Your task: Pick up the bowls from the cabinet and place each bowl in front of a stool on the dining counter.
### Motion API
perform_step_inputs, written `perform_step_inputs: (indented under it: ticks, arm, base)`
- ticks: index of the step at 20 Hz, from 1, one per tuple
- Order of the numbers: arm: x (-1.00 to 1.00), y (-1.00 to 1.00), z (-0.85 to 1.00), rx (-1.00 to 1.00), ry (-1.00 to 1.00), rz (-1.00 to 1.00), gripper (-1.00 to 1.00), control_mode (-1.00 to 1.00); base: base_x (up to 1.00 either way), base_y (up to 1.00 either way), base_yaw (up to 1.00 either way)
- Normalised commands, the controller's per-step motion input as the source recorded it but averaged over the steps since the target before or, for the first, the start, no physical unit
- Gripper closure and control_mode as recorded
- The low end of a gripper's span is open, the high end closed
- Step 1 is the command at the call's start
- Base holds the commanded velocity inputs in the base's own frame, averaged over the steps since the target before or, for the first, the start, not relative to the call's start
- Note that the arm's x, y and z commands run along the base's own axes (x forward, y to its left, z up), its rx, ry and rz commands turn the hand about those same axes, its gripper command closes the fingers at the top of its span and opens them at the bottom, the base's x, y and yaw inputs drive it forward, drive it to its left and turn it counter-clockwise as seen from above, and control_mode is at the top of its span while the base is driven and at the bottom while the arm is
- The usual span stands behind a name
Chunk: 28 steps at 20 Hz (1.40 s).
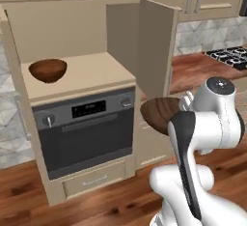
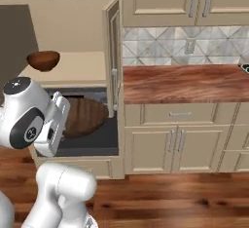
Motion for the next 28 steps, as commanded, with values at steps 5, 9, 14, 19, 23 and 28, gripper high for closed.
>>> perform_step_inputs:
  ticks: [5,9,14,19,23,28]
  arm:
    - [0.0,0.0,0.0,0.0,0.0,0.0,1.0,1.0]
    - [0.0,0.0,0.0,0.0,0.0,0.0,1.0,1.0]
    - [0.0,0.0,0.0,0.0,0.0,0.0,1.0,1.0]
    - [0.0,0.0,0.0,0.0,0.0,0.0,1.0,1.0]
    - [0.0,0.0,0.0,0.0,0.0,0.0,1.0,1.0]
    - [0.0,0.0,0.0,0.0,0.0,0.0,1.0,1.0]
  base:
    - [-0.53,-0.22,-0.62]
    - [0.01,-0.34,-0.88]
    - [0.15,-0.51,-0.88]
    - [0.02,-0.32,-0.88]
    - [0.0,-0.22,-0.84]
    - [0.09,-0.12,-0.73]
